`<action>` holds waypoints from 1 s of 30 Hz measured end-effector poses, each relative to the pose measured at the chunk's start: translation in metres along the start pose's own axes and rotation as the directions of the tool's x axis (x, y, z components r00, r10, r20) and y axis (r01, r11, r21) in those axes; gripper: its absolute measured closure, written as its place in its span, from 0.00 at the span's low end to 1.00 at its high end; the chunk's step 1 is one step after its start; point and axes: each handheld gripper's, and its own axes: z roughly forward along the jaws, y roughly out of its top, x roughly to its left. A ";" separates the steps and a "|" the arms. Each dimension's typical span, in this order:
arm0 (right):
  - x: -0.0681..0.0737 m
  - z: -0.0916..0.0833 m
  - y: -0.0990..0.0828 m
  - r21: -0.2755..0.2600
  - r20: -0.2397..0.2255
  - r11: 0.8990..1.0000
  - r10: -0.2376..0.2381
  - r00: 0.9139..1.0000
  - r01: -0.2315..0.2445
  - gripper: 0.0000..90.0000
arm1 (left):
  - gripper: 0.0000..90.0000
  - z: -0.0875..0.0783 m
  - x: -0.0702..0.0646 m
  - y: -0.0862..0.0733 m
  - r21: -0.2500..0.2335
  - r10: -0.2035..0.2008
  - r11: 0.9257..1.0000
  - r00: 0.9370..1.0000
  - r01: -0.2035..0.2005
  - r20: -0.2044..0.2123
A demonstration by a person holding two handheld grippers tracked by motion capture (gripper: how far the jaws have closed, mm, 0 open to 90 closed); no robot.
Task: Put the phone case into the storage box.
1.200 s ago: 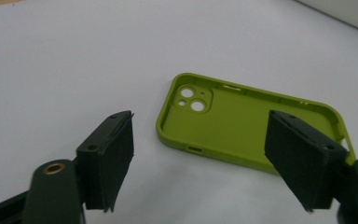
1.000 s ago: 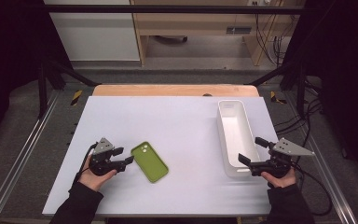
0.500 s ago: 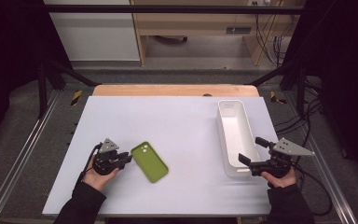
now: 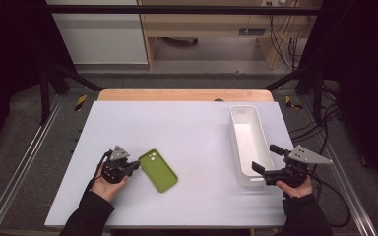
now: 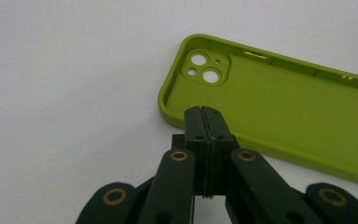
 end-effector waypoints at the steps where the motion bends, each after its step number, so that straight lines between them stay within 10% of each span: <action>1: 0.000 0.000 0.000 0.000 0.001 1.000 0.002 1.000 -0.002 0.01 | 1.00 0.001 0.000 0.000 0.003 0.000 1.000 1.000 0.000 -0.001; 30: 0.000 0.000 0.000 0.002 -0.001 1.000 -0.002 1.000 0.002 0.01 | 1.00 0.014 0.002 0.005 -0.024 -0.021 1.000 1.000 0.021 -0.010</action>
